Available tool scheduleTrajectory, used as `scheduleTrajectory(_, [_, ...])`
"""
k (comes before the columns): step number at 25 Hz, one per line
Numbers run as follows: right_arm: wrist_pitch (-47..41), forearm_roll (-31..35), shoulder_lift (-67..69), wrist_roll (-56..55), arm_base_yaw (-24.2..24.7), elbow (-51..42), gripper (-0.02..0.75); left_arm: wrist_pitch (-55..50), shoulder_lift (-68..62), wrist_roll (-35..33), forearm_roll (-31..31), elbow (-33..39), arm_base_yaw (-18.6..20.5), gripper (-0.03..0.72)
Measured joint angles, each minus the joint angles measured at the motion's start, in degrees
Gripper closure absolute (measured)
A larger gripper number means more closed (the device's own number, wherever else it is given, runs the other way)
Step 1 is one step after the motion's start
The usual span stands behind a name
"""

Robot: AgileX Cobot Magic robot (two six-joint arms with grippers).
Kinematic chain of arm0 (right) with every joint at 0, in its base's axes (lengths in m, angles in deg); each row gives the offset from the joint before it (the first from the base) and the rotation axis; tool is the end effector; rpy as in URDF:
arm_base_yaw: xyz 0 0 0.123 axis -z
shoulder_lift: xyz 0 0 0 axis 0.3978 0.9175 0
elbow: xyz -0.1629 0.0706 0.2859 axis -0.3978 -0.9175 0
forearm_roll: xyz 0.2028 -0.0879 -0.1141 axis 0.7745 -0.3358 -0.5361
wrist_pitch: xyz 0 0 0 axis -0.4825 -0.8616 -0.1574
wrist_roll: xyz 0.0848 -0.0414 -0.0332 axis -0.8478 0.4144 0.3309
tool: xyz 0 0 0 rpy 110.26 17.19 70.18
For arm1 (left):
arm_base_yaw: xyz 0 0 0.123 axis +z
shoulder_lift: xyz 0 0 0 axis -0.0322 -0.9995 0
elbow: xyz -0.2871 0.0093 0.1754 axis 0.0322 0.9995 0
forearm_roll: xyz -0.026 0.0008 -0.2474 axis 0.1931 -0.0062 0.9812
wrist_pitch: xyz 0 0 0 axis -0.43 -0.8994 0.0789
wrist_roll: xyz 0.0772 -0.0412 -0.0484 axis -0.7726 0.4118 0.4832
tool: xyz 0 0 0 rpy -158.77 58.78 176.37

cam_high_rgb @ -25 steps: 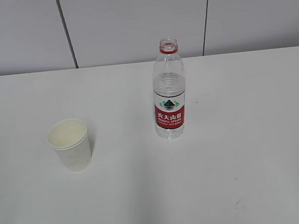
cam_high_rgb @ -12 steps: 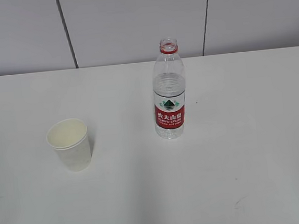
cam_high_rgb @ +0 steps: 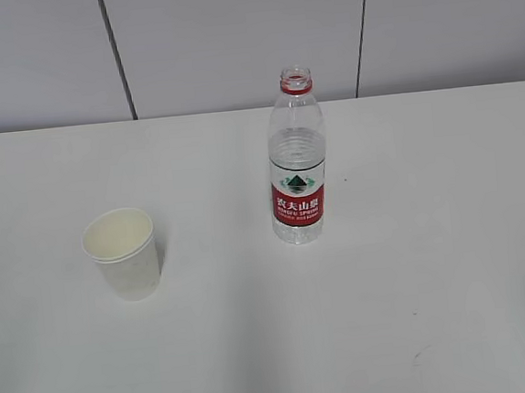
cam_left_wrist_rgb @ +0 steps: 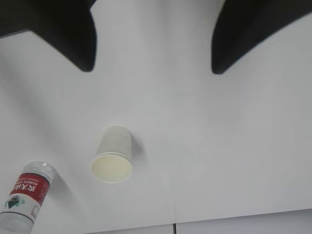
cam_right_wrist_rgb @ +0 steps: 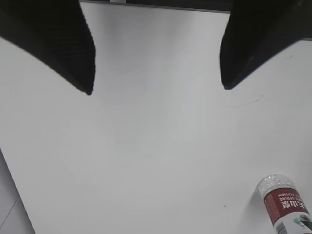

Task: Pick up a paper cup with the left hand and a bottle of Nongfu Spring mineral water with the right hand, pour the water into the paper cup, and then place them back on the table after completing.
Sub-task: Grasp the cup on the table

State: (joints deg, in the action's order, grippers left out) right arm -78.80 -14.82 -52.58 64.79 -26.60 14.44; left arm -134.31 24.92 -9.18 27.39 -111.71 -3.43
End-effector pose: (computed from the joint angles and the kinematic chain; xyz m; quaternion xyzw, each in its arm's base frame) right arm -0.0575 -0.0096 0.2634 -0.0409 0.8684 -0.0332 0.4930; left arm -0.0574 0.0001 0.2767 0.0562 0.8533 -0.0435 0.5166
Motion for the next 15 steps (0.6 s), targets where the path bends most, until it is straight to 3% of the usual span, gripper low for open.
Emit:
scheduleTrajectory(2, [0.1, 0.0, 0.0, 0.0, 0.0, 0.0, 0.15, 0.0, 0.0, 0.0, 0.0, 0.0, 0.0, 0.143])
scheduleTrajectory(4, [0.4, 0.0, 0.0, 0.0, 0.0, 0.1, 0.15, 0.0, 0.0, 0.0, 0.0, 0.0, 0.0, 0.118])
scheduleTrajectory(11, [2.5, 0.0, 0.0, 0.0, 0.0, 0.9, 0.15, 0.4, 0.0, 0.0, -0.2, -0.2, 0.0, 0.11])
scheduleTrajectory(15, [9.0, 0.0, 0.6, 0.0, 0.0, 0.9, 0.15, 1.5, 0.0, 0.0, -0.9, -0.6, 0.0, 0.109])
